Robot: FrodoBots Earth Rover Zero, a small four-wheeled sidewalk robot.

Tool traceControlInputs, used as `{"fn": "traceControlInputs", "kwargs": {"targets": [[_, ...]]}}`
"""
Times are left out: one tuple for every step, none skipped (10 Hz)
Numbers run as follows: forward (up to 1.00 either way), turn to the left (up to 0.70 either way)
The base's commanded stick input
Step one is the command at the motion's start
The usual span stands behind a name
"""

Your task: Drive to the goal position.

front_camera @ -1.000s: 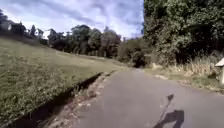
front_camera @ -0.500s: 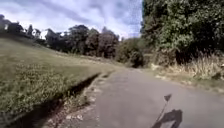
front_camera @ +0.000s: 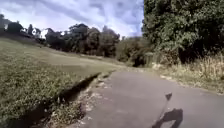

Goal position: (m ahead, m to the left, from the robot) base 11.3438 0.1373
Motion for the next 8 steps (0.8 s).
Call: {"fn": "traceControlInputs", "kwargs": {"targets": [[0.70,0.00],[0.70,0.00],[0.70,0.00],[0.70,0.00],[0.70,-0.10],[0.70,-0.14],[0.70,-0.19],[0.70,-0.22]]}}
